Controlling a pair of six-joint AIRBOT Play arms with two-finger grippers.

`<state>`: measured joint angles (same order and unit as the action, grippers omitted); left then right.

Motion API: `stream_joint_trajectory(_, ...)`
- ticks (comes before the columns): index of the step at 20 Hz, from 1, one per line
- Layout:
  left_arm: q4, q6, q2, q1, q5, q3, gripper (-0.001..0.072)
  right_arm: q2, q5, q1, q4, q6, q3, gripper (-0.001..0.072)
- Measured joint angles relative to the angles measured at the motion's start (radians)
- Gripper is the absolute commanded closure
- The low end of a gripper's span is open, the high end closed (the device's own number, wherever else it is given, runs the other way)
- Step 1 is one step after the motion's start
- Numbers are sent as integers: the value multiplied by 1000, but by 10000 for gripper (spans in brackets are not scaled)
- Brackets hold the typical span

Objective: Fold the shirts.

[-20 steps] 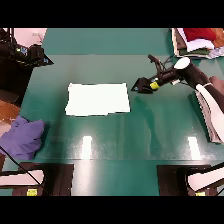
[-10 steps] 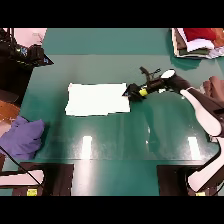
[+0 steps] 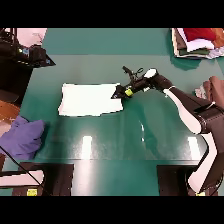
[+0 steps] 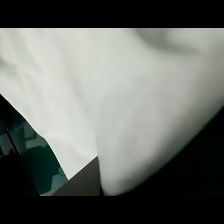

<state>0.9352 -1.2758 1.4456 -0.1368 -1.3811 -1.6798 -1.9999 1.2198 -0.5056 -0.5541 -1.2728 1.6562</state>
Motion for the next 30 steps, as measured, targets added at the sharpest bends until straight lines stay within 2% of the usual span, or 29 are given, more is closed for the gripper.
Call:
stream_joint_trajectory(5,0,2,0,120,3,0,684,172,64,154,-140,-54,-1,698)
stream_joint_trajectory(13,0,1,0,282,73,0,683,451,94,612,-329,-87,-21,698)
stream_joint_trajectory(20,-1,-5,0,310,79,0,683,485,-38,929,-354,-91,-22,698)
stream_joint_trajectory(25,-1,-8,0,311,79,0,683,468,-122,1008,-355,-74,84,698)
stream_joint_trajectory(30,-1,-8,0,311,79,0,684,455,-115,1044,-354,-63,292,698)
